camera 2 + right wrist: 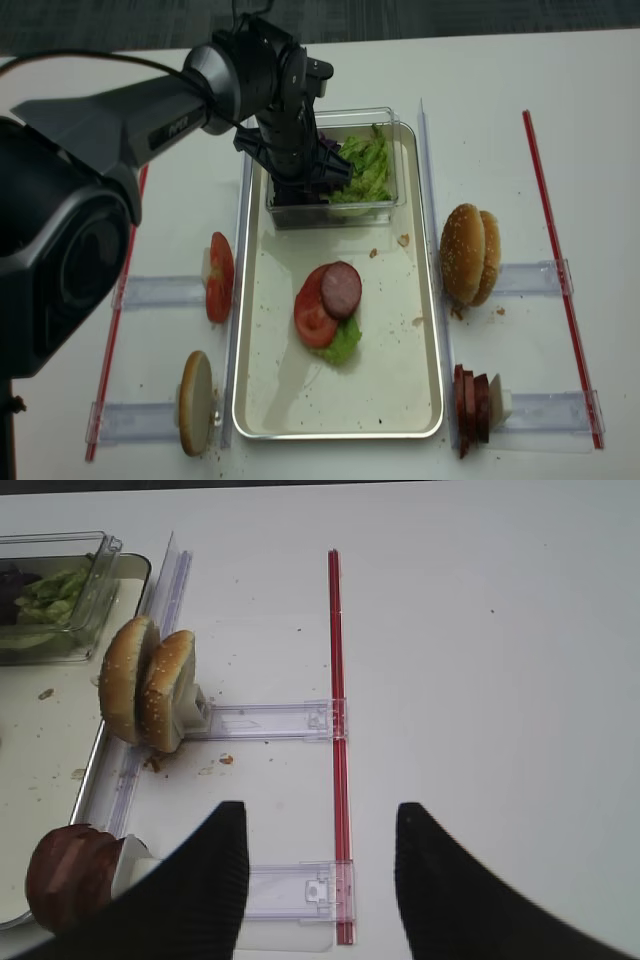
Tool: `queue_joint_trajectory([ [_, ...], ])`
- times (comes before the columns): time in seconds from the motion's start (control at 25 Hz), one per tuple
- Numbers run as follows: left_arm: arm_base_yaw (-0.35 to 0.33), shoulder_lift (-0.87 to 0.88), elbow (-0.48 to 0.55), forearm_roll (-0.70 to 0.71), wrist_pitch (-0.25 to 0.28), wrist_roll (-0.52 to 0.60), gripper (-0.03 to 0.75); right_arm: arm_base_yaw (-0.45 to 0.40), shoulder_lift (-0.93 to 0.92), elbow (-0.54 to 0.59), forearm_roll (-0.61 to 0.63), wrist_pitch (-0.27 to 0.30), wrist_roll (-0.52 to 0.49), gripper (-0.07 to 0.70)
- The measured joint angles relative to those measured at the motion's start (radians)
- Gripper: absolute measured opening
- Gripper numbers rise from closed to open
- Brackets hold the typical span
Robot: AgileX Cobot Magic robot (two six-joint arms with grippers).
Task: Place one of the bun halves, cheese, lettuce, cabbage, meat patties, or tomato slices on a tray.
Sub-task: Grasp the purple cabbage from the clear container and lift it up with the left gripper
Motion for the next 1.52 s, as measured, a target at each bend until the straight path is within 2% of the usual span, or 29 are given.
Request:
queue_joint_trajectory([
  [0.32,0.000,-0.020,0.000,0.010,0.031,0.000,-0.005,0.000,0.000,0.000,-0.001,0.000,0.000,0.375],
  [0.52,0.000,-0.076,0.000,0.018,0.030,0.000,-0.006,0.000,0.000,0.000,-0.001,0.000,0.000,0.375],
  [0.8,0.000,-0.117,-0.023,0.025,0.100,0.000,-0.006,0.000,0.000,0.000,-0.001,0.000,0.000,0.375],
  [1.32,-0.011,-0.201,-0.025,0.033,0.156,0.000,-0.006,0.000,0.000,0.000,-0.001,0.000,0.000,0.375],
  [1.52,-0.013,-0.209,-0.025,0.035,0.199,-0.002,-0.006,0.000,0.000,0.000,-0.001,0.000,0.000,0.375],
])
